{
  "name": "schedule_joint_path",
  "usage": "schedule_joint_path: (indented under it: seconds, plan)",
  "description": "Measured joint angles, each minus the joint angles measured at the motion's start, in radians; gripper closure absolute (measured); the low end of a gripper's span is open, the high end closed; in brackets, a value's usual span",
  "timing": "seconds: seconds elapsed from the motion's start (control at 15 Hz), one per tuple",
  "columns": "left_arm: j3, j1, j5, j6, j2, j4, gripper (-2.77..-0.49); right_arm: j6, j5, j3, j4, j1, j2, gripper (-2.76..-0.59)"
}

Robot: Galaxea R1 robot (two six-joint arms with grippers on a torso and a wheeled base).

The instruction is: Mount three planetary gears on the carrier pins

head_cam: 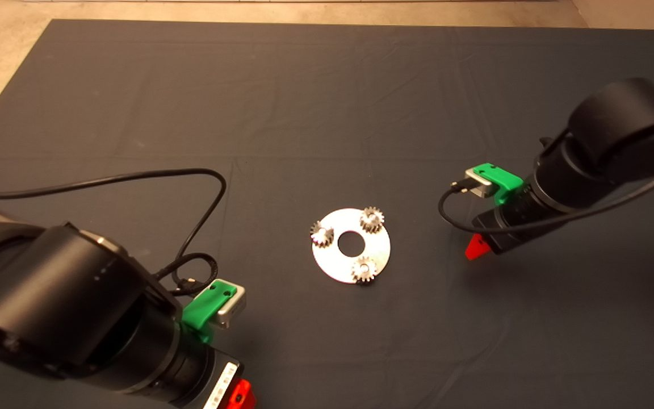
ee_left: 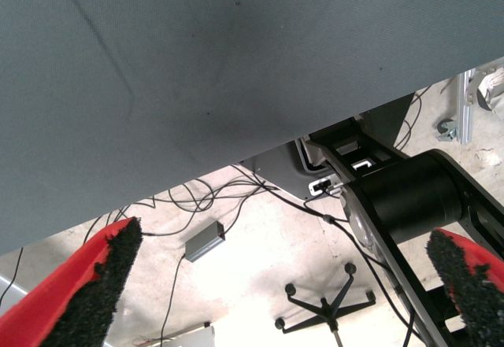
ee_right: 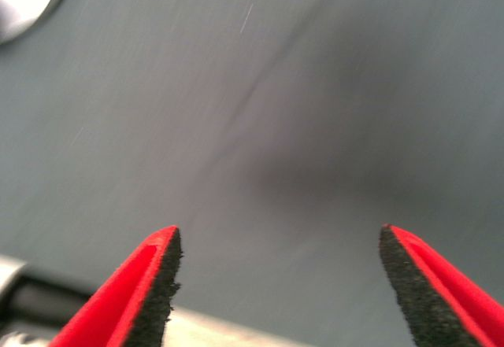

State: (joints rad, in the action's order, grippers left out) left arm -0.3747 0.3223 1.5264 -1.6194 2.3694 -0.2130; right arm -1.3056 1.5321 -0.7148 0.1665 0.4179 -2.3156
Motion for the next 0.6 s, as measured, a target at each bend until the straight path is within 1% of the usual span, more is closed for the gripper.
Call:
schedule_joint_path:
  seconds: [0.07,0.13,0.2,0.27,0.33,0.4,0.47,0.6]
  plan:
    - [-0.001,0.0,0.0,-0.006,0.004,0.0,-2.75,-0.071,-0.001,0.059,-0.001,0.003,0.016,-1.88]
    - [-0.002,0.002,0.0,-0.011,0.01,0.0,-2.75,-0.142,-0.001,0.129,-0.002,0.006,0.032,-1.89]
    - [-0.004,0.003,0.0,-0.016,0.014,0.0,-2.75,-0.211,-0.001,0.186,-0.004,0.007,0.039,-1.89]
    - [-0.005,0.007,-0.001,-0.024,0.017,0.0,-2.75,-0.279,-0.001,0.234,-0.008,0.007,0.047,-1.96]
    - [-0.006,0.011,0.0,-0.034,0.019,0.0,-2.75,-0.338,-0.001,0.273,-0.011,0.007,0.052,-2.01]
    - [-0.006,0.015,0.0,-0.042,0.019,0.0,-2.75,-0.379,-0.001,0.301,-0.017,0.007,0.052,-2.02]
    - [-0.006,0.018,0.0,-0.045,0.019,0.0,-2.75,-0.399,-0.002,0.318,-0.026,0.007,0.053,-2.02]
    - [-0.006,0.022,0.0,-0.051,0.02,0.0,-2.75,-0.417,-0.001,0.338,-0.038,0.008,0.055,-2.02]
